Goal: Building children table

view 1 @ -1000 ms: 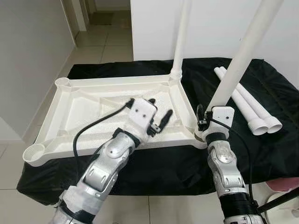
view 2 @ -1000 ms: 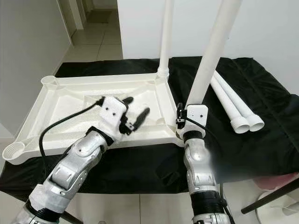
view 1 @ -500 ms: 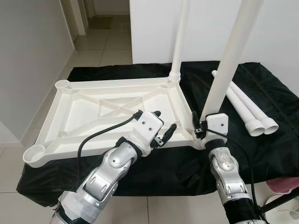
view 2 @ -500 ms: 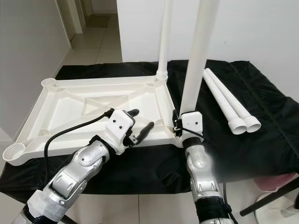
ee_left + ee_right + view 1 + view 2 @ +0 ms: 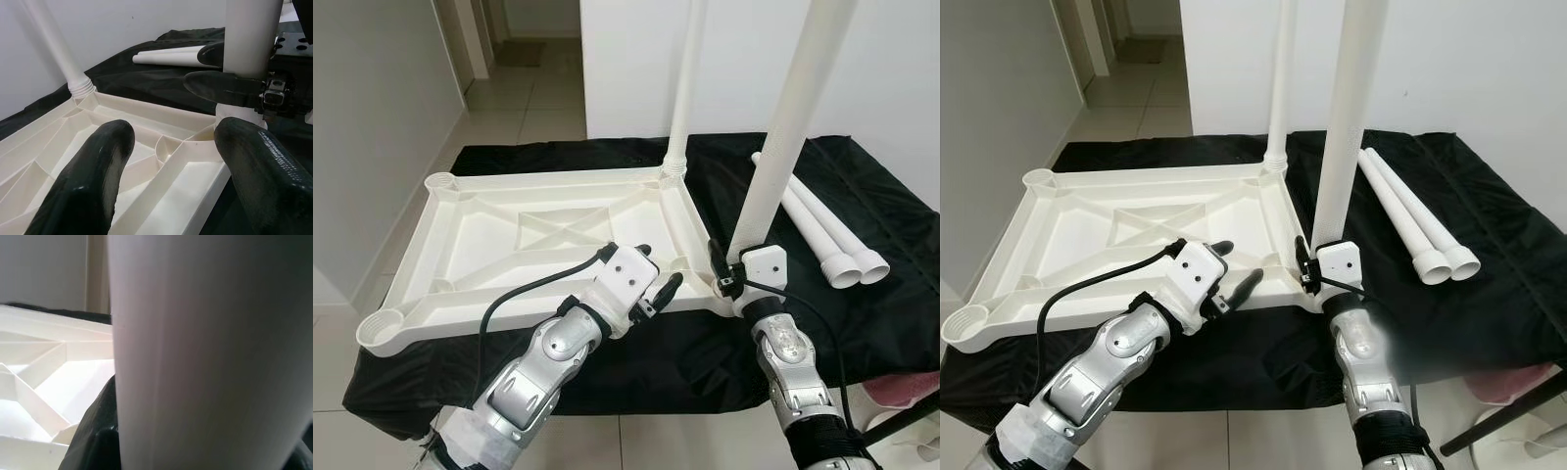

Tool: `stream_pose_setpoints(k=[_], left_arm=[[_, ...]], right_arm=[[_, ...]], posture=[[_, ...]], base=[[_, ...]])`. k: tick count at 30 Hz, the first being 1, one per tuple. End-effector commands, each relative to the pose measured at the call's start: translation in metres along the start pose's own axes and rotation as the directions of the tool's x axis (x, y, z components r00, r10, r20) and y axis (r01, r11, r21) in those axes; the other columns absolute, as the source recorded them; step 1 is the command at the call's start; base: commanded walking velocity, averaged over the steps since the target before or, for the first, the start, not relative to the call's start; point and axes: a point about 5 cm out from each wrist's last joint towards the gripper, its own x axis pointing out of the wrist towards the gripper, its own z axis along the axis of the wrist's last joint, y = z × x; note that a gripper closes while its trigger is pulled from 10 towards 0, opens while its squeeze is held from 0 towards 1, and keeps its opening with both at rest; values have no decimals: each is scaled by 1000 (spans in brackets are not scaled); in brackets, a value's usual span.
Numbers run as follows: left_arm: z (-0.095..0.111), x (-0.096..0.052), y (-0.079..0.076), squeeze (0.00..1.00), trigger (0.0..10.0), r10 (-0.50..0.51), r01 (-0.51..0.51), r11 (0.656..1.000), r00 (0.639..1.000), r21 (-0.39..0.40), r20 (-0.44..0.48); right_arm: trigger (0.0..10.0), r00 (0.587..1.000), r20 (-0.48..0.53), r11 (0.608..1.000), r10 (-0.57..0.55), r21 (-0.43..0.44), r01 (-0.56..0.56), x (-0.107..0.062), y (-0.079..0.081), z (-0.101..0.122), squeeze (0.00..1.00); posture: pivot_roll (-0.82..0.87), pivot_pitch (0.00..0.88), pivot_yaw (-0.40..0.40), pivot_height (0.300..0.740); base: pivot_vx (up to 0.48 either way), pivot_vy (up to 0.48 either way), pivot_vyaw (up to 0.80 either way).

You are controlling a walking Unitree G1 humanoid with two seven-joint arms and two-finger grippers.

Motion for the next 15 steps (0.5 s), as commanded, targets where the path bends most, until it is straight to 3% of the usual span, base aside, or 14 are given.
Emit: stream_pose_setpoints(k=[1,6,15], left_arm=[[2,0,-7,0,10000,-137,137,990,991,23,-4],[3,0,-9,0,10000,-140,140,990,990,27,-5],[3,0,-10,0,10000,-144,144,989,990,30,-6]], right_arm=[[10000,984,-175,993,17,115,3,-10,5,-31,0],[10000,976,-218,986,15,165,22,-6,6,-34,0],[10000,958,-279,990,60,136,-22,-4,5,-40,0]], posture=[[-17,17,31,740],[-17,18,30,740],[-18,20,28,740]], base=[[0,0,0],[0,0,0],[0,0,0]])
